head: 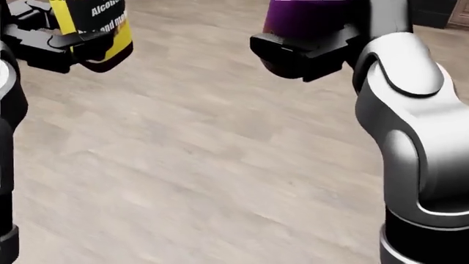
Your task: Move the drinks to the dining counter.
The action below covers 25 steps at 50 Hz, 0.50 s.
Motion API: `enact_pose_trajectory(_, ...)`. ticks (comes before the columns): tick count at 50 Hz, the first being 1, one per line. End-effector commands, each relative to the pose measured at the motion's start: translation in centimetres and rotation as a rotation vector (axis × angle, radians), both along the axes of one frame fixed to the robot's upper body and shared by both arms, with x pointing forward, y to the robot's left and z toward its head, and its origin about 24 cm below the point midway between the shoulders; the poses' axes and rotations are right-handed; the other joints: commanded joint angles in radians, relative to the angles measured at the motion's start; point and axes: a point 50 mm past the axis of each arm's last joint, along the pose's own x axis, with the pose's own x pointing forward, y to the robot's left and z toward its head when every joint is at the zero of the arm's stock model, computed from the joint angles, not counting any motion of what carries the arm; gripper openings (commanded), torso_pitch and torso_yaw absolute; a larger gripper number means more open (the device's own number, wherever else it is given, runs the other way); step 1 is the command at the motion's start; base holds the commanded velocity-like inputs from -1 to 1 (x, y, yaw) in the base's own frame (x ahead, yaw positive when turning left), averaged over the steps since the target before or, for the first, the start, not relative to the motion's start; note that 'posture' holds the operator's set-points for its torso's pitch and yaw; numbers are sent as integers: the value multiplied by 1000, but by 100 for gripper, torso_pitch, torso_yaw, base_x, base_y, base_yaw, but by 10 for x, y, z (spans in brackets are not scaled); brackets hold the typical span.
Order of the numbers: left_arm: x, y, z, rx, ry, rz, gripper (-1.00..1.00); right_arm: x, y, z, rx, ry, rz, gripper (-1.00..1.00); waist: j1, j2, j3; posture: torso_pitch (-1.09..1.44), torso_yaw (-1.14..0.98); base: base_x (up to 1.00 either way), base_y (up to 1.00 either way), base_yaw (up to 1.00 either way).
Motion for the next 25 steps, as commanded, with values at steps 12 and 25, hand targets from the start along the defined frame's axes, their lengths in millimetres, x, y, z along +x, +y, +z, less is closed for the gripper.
enact_pose_trajectory(12, -6, 3, 23, 16, -114, 11, -100, -1, 3, 7, 4, -41, 16, -100, 47, 54, -19, 0, 0, 100, 16, 0)
enact_pose_trajectory(25, -5, 2, 18, 18, -111, 10, -100, -2, 5, 5, 6, -48, 25, -100, 5, -49, -21, 0, 0, 100, 16, 0)
